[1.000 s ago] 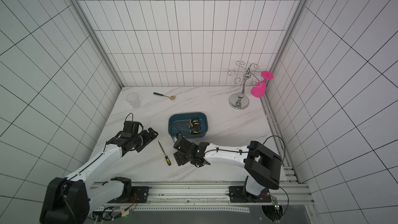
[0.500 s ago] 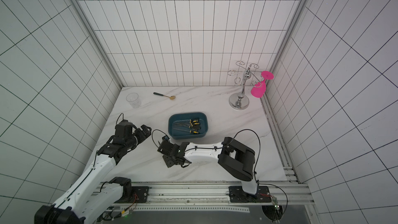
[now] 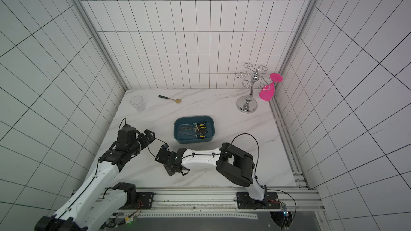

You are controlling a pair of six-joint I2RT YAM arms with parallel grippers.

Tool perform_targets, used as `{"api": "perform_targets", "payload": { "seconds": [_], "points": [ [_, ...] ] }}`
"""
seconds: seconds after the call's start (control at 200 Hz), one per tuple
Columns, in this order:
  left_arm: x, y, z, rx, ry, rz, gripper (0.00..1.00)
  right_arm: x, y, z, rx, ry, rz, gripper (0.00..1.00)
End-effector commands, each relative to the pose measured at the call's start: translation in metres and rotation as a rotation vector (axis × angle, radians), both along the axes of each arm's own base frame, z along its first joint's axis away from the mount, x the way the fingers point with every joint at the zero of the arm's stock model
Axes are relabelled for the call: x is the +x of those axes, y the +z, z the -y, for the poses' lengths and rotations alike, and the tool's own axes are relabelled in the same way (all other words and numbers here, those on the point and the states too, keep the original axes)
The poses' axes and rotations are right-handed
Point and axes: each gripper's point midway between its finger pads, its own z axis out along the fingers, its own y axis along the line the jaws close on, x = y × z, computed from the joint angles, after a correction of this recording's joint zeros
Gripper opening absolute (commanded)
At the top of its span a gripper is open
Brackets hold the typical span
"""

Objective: Put the file tool into the storage box
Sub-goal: Pick up the file tool from the center of the board.

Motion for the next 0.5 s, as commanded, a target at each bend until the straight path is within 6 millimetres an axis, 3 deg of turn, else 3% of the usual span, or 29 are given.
{"api": "perform_targets", "payload": {
  "seconds": [0.0, 0.496],
  "points": [
    [-0.001, 0.002, -0.001, 0.019, -0.017, 0.006, 0.98, 0.001, -0.002, 0.0, -0.029, -0.012, 0.014, 0.6],
    [-0.002, -0.001, 0.001, 0.015, -0.029, -0.014, 0.98, 0.0, -0.013, 0.007, -0.084, -0.014, 0.036, 0.36]
  ]
}}
